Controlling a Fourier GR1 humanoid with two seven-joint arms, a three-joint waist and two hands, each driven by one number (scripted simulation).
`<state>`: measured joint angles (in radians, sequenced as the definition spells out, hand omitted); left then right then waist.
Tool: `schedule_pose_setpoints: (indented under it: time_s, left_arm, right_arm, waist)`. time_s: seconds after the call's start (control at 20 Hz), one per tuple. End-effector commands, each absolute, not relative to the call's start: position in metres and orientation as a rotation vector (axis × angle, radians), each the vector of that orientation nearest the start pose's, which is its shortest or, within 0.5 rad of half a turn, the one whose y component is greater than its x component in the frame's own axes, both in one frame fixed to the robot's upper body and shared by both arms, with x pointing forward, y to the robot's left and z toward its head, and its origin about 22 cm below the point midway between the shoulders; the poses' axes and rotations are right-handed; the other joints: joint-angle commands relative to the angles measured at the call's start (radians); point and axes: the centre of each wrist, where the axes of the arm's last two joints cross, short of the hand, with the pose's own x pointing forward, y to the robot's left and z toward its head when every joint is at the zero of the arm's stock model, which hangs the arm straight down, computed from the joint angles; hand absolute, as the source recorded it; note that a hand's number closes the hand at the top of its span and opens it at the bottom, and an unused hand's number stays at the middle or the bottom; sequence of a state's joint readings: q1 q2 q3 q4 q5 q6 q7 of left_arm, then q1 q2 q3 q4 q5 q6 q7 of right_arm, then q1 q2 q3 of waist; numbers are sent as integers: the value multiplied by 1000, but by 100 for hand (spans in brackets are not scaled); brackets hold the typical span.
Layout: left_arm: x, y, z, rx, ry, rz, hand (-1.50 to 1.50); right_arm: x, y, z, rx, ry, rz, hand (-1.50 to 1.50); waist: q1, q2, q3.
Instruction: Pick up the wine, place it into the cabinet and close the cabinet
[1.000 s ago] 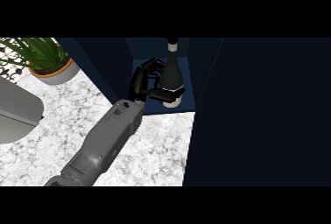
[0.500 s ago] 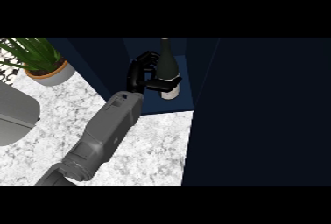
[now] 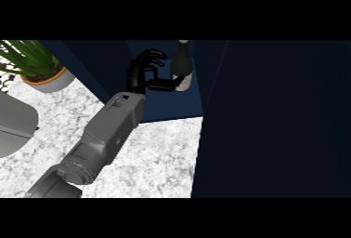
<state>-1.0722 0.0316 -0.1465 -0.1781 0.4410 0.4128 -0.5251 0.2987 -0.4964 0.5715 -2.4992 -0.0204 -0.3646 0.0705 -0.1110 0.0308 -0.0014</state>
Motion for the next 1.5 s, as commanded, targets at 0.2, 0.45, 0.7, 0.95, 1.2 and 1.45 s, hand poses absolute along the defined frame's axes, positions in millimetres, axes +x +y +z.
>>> schedule_pose_setpoints:
  time_s: [0.2,0.45,0.7,0.95,1.2,1.45]
  left_arm:
    - [429,139,16,326,-1687,-65,-150]
    - [440,133,38,403,-1701,-54,-150]
    - [440,141,36,316,-1725,-17,-150]
    - [440,119,45,154,-1798,-12,-150]
    - [441,128,45,-30,-1845,36,150]
    - [447,108,67,-159,-1864,30,-150]
  right_arm:
    - [78,-197,175,332,-1955,193,-150]
    - [82,-194,172,332,-1969,220,-150]
    - [81,-196,172,343,-1969,222,-150]
    - [81,-199,174,315,-1971,219,-150]
    - [72,-200,180,323,-1960,213,-150]
    - [75,-200,178,300,-1956,233,-150]
  waist:
    - [-13,3,0]
    - [-20,9,-1]
    - [-17,11,-1]
    - [1,3,-1]
    - [7,-6,-2]
    - [31,-10,-1]
